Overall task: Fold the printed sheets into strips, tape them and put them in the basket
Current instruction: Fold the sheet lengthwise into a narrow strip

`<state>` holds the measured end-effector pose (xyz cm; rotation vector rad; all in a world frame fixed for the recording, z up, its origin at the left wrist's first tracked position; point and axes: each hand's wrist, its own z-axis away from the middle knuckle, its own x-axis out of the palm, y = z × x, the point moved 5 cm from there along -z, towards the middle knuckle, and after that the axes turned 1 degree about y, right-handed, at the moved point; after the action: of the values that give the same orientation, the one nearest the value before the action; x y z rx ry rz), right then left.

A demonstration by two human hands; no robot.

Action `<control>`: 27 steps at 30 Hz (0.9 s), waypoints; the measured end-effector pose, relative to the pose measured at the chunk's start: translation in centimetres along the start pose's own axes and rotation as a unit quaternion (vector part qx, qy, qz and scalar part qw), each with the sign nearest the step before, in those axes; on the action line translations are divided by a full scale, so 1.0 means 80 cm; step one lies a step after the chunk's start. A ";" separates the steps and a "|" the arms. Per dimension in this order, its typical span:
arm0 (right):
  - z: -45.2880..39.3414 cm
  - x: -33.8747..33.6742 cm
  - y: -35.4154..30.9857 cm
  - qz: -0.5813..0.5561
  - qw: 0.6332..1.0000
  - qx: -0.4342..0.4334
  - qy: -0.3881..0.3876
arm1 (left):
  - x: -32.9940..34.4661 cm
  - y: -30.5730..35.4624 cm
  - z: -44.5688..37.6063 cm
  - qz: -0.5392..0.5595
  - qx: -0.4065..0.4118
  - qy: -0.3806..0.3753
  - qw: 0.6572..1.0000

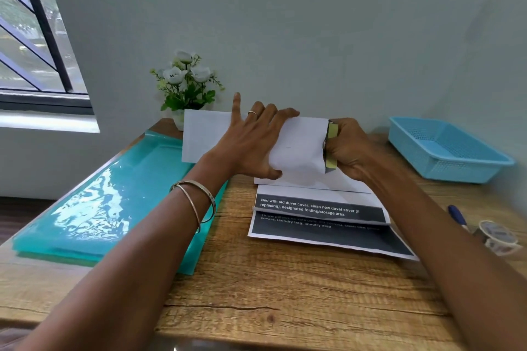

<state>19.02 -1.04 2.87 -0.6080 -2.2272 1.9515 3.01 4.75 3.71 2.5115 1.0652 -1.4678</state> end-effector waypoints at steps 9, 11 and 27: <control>-0.001 -0.007 -0.004 -0.034 0.999 -0.008 0.004 | -0.003 -0.005 0.001 0.019 -0.016 -0.010 1.000; 0.003 -0.003 -0.005 -0.008 1.000 -0.008 -0.019 | -0.004 0.000 -0.001 0.019 -0.010 -0.007 1.000; 0.005 0.007 -0.016 -0.036 0.998 -0.013 0.041 | 0.000 -0.030 0.007 0.030 -0.054 -0.054 0.997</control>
<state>18.12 -1.32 3.96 -0.5919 -2.1954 1.8326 1.17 6.36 4.09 2.3404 1.0138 -1.4696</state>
